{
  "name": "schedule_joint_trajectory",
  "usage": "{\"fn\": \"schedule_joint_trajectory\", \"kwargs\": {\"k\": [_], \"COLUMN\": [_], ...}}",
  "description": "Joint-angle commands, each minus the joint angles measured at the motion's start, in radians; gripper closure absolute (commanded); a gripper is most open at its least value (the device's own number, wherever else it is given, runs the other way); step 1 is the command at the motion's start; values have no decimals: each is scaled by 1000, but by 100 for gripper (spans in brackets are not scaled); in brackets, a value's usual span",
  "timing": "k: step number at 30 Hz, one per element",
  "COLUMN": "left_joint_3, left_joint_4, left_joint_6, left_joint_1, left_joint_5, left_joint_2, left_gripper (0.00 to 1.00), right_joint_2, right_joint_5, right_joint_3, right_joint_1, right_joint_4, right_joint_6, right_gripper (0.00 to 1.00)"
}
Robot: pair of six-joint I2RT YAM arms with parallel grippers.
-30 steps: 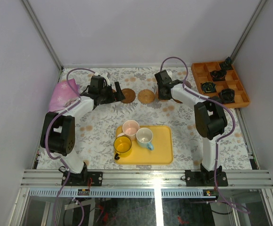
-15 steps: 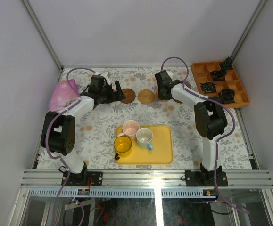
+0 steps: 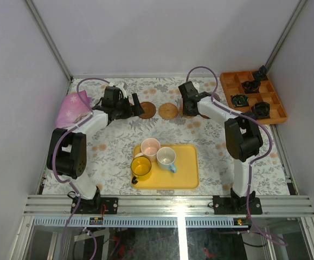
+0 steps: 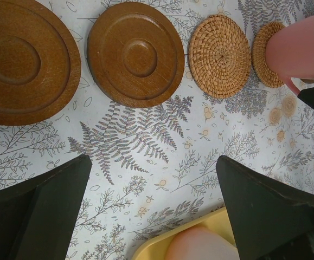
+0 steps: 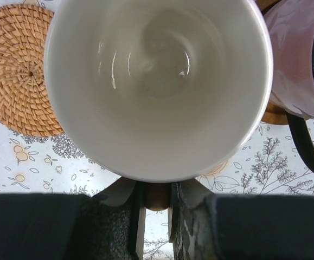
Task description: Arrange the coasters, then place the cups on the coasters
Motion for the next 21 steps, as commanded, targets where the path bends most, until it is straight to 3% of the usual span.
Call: {"fn": "schedule_joint_trajectory", "kwargs": {"k": [1,2,4,6,8,16,21], "left_joint_3": [20,18,18,16,14,14,17], "left_joint_4": [14,15,14,14,16,16,18], "left_joint_6": [3,2,1,1,3,3,4], "left_joint_1": [3,2,2,3,1,2,1], "left_joint_5": [15,14,14,14,15,10,10], "left_joint_2": [8,7,8,8,5,2,5], "left_gripper": [0,0,0,0,0,0,0], "right_joint_2": [-91,-89,-80,-69,-64,-67,-90], "right_joint_5": [20,15,10,6,1,0,-7], "right_joint_3": [-8,-9,-1,10,16,14,0], "right_joint_1": [1,1,0,1,0,1,1], "right_joint_4": [10,12,8,2,-1,-9,-11], "right_joint_6": [13,11,9,9,9,11,16], "right_gripper": [100,99,88,65,52,40,26]}}
